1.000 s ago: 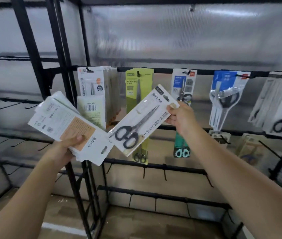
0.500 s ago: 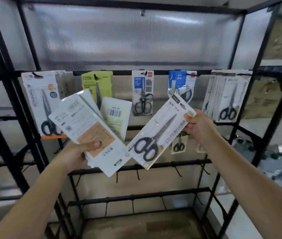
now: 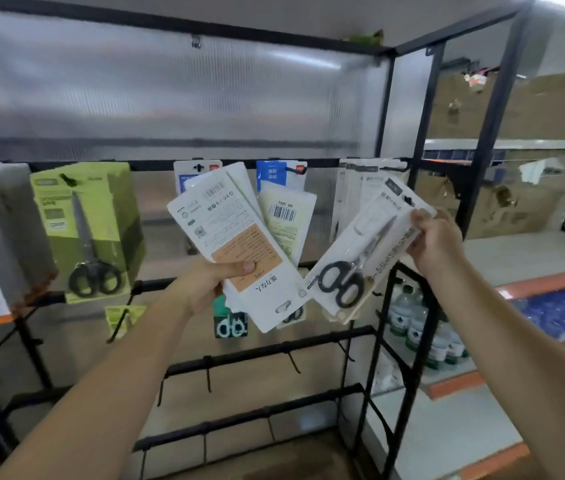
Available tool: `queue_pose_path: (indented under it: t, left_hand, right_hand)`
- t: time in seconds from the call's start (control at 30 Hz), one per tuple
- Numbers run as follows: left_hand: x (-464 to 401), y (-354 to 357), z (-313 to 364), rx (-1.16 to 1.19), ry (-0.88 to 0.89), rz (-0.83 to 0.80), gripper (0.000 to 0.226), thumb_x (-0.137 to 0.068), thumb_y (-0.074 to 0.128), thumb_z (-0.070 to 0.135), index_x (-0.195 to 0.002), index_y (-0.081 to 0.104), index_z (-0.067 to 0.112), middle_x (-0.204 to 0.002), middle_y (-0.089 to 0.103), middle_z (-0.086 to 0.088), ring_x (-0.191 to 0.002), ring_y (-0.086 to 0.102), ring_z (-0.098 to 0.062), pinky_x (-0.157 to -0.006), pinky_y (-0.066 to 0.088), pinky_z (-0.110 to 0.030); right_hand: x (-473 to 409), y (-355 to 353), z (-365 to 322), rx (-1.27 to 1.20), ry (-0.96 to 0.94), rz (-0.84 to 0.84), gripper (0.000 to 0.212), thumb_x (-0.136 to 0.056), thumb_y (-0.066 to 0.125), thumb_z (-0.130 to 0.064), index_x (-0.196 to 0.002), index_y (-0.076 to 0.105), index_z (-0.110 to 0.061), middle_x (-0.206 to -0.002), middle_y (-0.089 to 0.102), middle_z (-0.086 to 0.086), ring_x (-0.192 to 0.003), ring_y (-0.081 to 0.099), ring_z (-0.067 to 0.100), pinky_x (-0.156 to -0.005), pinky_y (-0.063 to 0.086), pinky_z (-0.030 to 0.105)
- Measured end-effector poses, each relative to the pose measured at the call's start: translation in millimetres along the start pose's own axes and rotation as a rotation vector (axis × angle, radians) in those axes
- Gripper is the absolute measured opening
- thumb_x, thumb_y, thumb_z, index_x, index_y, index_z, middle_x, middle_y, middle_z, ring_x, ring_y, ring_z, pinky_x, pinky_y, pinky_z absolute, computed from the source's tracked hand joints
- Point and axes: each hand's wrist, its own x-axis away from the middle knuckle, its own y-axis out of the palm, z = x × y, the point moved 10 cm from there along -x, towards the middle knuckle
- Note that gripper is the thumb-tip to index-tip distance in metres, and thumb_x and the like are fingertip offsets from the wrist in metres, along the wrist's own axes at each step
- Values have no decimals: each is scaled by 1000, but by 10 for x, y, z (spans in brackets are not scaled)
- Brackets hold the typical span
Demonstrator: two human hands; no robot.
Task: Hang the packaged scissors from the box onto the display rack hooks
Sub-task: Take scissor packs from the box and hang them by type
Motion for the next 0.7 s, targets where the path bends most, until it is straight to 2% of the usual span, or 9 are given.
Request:
queue_pose_path:
  t: [0.07, 0.2, 0.27, 0.33, 0.5, 0.53, 0.6, 0.63, 0.7]
  left_hand:
    - [-228, 261, 46, 9, 11, -6, 34, -59, 72, 5, -91, 71, 16, -92, 75, -4, -84, 72, -19, -62, 57, -28]
    - [-578, 690, 44, -47, -30, 8, 42, -54, 76, 9, -95, 68, 14, -88, 75, -1, -80, 71, -17, -63, 57, -32]
    - [-694, 832, 1, -48, -47, 13, 38, -55, 75, 9, -92, 67, 14, -83, 75, 1, -75, 72, -15, -60, 57, -29]
    - [-768, 939, -47, -49, -51, 6, 33, -58, 73, 7, -90, 68, 14, -81, 75, 1, -72, 72, -14, -56, 56, -26]
    - [-857, 941, -119, -67, 27, 38, 41, -52, 79, 6, -91, 72, 17, -96, 74, -5, -87, 71, -22, -63, 58, -30]
    - [-866, 929, -142, -77, 33, 47, 43, -53, 80, 6, -93, 72, 17, -100, 73, -6, -91, 70, -24, -66, 58, -31]
    - [-863, 922, -146, -93, 53, 54, 46, -55, 82, 5, -98, 71, 16, -106, 72, -8, -97, 69, -26, -74, 58, -35]
    - [-854, 922, -140, -103, 61, 56, 48, -56, 83, 5, -101, 70, 15, -107, 71, -8, -99, 68, -27, -78, 56, -39]
    - [-816, 908, -142, -120, 50, 94, 52, -56, 83, 6, -105, 67, 13, -109, 71, -8, -102, 66, -28, -85, 53, -46]
  right_hand:
    - [-221, -68, -267, 37, -51, 27, 19, -90, 51, -3, -102, 56, -16, -85, 66, 1, -72, 64, 16, -68, 54, 32]
    - [-605, 78, -762, 259, -217, -23, 15, -89, 53, -5, -96, 60, -16, -77, 65, -1, -56, 64, 6, -45, 47, 16]
    - [-795, 148, -878, 347, -254, -36, 18, -87, 57, -8, -102, 61, -17, -80, 66, 0, -60, 66, 7, -52, 52, 20]
    - [-967, 179, -887, 459, -259, -52, 22, -85, 60, -14, -104, 62, -24, -90, 68, 5, -77, 69, 20, -70, 57, 35]
    - [-1204, 146, -740, 648, -287, -114, 38, -85, 62, -16, -122, 59, -22, -95, 68, 0, -90, 68, 30, -83, 54, 49]
    - [-1270, 138, -720, 629, -291, -122, 41, -85, 62, -14, -126, 56, -19, -104, 68, 4, -92, 67, 30, -85, 54, 48]
    - [-1401, 172, -703, 618, -316, -143, 47, -85, 61, -11, -131, 52, -16, -119, 63, 10, -91, 66, 23, -83, 55, 34]
    - [-1467, 202, -685, 623, -319, -153, 49, -85, 60, -11, -133, 50, -15, -122, 61, 10, -86, 65, 19, -74, 54, 26]
    - [-1565, 283, -618, 623, -304, -181, 52, -86, 60, -12, -136, 46, -16, -125, 58, 10, -73, 58, 15, -59, 47, 21]
